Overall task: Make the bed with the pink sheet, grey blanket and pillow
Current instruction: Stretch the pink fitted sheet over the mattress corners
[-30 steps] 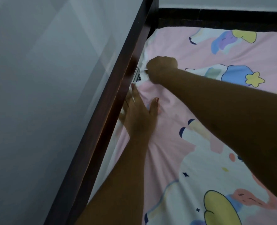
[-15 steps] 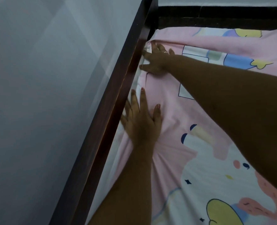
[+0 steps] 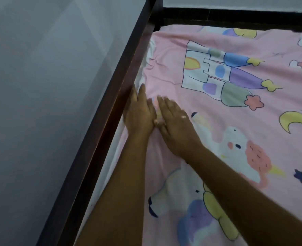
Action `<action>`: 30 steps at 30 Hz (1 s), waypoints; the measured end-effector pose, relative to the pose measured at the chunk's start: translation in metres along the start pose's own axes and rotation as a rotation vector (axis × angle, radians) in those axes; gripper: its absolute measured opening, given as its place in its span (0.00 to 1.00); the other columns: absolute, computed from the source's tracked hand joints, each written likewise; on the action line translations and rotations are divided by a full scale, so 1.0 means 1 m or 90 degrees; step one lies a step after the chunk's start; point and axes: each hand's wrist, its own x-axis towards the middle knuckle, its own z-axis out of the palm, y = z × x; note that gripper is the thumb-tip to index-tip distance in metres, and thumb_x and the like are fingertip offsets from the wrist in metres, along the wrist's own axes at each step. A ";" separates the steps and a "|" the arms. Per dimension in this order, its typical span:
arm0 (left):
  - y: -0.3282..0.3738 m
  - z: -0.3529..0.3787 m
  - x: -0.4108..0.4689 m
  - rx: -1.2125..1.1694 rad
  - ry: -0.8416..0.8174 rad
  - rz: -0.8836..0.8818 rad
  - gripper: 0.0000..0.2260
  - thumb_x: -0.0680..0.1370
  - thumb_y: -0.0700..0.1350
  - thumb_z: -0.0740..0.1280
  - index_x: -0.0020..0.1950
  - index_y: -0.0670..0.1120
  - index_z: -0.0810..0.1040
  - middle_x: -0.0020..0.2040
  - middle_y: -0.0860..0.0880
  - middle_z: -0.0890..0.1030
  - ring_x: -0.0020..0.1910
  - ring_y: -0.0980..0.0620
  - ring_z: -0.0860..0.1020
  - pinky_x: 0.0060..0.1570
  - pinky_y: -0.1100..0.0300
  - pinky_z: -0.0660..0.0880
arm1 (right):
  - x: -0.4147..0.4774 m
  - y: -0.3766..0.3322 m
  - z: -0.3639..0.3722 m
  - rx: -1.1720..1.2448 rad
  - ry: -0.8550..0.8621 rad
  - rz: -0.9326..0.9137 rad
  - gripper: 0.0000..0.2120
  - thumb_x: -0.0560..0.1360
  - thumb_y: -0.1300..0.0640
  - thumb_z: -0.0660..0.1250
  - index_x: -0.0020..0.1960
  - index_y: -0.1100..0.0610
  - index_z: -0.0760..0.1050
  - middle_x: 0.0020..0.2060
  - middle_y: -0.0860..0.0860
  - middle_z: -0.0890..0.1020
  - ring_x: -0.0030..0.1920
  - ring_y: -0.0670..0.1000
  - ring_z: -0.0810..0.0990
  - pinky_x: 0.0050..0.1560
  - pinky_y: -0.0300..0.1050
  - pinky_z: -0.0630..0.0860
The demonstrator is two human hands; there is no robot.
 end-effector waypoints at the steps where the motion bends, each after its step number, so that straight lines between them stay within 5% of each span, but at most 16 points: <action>1: -0.007 -0.008 -0.016 -0.012 -0.019 -0.017 0.24 0.81 0.49 0.54 0.77 0.52 0.54 0.77 0.47 0.56 0.75 0.48 0.56 0.69 0.54 0.57 | -0.021 -0.006 0.002 -0.006 0.002 0.016 0.31 0.77 0.43 0.43 0.78 0.52 0.49 0.76 0.54 0.57 0.76 0.55 0.55 0.73 0.54 0.55; 6: -0.063 -0.050 -0.182 0.061 -0.053 -0.079 0.25 0.81 0.56 0.53 0.77 0.50 0.56 0.75 0.44 0.61 0.73 0.44 0.62 0.66 0.48 0.64 | -0.126 -0.042 0.030 -0.074 -0.043 0.008 0.29 0.78 0.44 0.50 0.77 0.52 0.55 0.74 0.54 0.64 0.73 0.56 0.63 0.70 0.58 0.61; 11: -0.109 -0.084 -0.321 0.053 -0.044 -0.243 0.28 0.78 0.56 0.61 0.73 0.42 0.64 0.67 0.39 0.73 0.61 0.38 0.75 0.55 0.45 0.72 | -0.190 -0.078 0.058 -0.127 -0.096 -0.040 0.28 0.77 0.42 0.52 0.74 0.49 0.61 0.72 0.52 0.68 0.72 0.55 0.66 0.68 0.58 0.60; 15: -0.128 -0.097 -0.386 0.034 -0.018 -0.307 0.39 0.75 0.68 0.48 0.70 0.39 0.68 0.63 0.36 0.75 0.58 0.34 0.76 0.56 0.39 0.71 | -0.223 -0.107 0.074 -0.151 -0.143 -0.043 0.27 0.76 0.42 0.53 0.74 0.50 0.63 0.72 0.55 0.67 0.73 0.57 0.64 0.69 0.63 0.61; 18: -0.134 -0.098 -0.420 -0.017 0.036 -0.349 0.41 0.75 0.69 0.45 0.69 0.36 0.69 0.63 0.34 0.75 0.60 0.32 0.74 0.58 0.39 0.69 | -0.239 -0.132 0.086 -0.142 -0.183 -0.043 0.27 0.77 0.43 0.52 0.73 0.50 0.65 0.72 0.54 0.67 0.73 0.57 0.64 0.69 0.64 0.61; 21: -0.130 -0.102 -0.452 -0.145 0.112 -0.446 0.36 0.74 0.64 0.53 0.71 0.39 0.66 0.68 0.36 0.70 0.65 0.34 0.69 0.61 0.43 0.67 | -0.253 -0.151 0.095 -0.125 -0.216 -0.112 0.27 0.77 0.42 0.50 0.74 0.50 0.63 0.73 0.54 0.66 0.73 0.57 0.63 0.70 0.64 0.60; 26: -0.116 -0.114 -0.503 -0.409 0.206 -0.741 0.18 0.80 0.49 0.61 0.68 0.44 0.72 0.65 0.44 0.74 0.63 0.41 0.72 0.56 0.55 0.66 | -0.300 -0.173 0.094 -0.100 -0.301 -0.253 0.29 0.81 0.42 0.50 0.78 0.49 0.48 0.78 0.51 0.48 0.77 0.53 0.45 0.74 0.57 0.41; 30: -0.130 -0.114 -0.511 -0.658 0.146 -0.822 0.20 0.81 0.54 0.57 0.70 0.48 0.68 0.64 0.45 0.74 0.59 0.42 0.74 0.57 0.47 0.73 | -0.347 -0.175 0.103 -0.127 -0.275 -0.261 0.30 0.79 0.40 0.50 0.77 0.52 0.55 0.77 0.52 0.56 0.76 0.56 0.53 0.73 0.60 0.51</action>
